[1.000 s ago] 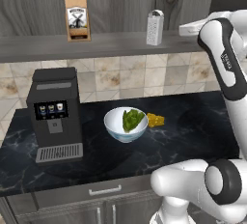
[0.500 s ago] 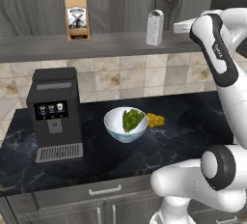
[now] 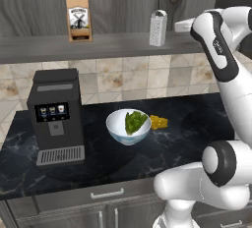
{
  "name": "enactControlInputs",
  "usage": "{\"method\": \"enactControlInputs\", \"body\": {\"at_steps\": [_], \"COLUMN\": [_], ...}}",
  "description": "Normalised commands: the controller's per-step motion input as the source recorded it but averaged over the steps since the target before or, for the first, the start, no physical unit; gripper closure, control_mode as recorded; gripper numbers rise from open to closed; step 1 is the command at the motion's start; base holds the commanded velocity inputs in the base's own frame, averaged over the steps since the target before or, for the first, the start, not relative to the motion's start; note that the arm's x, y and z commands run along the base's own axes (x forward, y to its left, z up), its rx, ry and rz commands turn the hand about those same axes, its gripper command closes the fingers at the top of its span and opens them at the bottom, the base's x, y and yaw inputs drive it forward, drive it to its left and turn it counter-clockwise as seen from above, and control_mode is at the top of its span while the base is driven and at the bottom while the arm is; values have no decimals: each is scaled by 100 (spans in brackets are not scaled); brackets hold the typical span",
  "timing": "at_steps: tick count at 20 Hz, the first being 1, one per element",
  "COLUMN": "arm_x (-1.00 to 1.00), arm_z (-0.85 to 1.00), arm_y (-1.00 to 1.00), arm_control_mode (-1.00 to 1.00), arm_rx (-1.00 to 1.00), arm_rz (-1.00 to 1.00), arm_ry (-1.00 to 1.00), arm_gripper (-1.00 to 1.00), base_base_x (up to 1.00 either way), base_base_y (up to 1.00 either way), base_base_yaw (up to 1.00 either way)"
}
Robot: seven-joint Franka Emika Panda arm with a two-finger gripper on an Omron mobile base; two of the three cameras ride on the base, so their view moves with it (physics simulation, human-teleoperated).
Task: Pick the cheese from the fridge and the cheese grater from the cabinet and place them next to the salad bowl.
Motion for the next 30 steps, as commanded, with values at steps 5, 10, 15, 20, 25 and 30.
{"method": "enactControlInputs", "body": {"at_steps": [5, 10, 15, 20, 25, 30], "arm_x": [2, 0, 13, 21, 11, 4], "arm_z": [0, 0, -5, -7, -19, -14], "arm_y": [0, 0, 0, 0, 0, 0], "arm_control_mode": [-100, -100, -100, -100, -100, -100], "arm_rx": [0, 0, 0, 0, 0, 3], "arm_rz": [0, 0, 0, 0, 0, 0], "arm_ry": [0, 0, -2, -6, -16, -1], "arm_gripper": [-100, -100, -100, -100, -100, -100], "base_base_x": [0, 0, 0, 0, 0, 0], "base_base_y": [0, 0, 0, 0, 0, 0], "base_base_yaw": [0, 0, 0, 0, 0, 0]}}
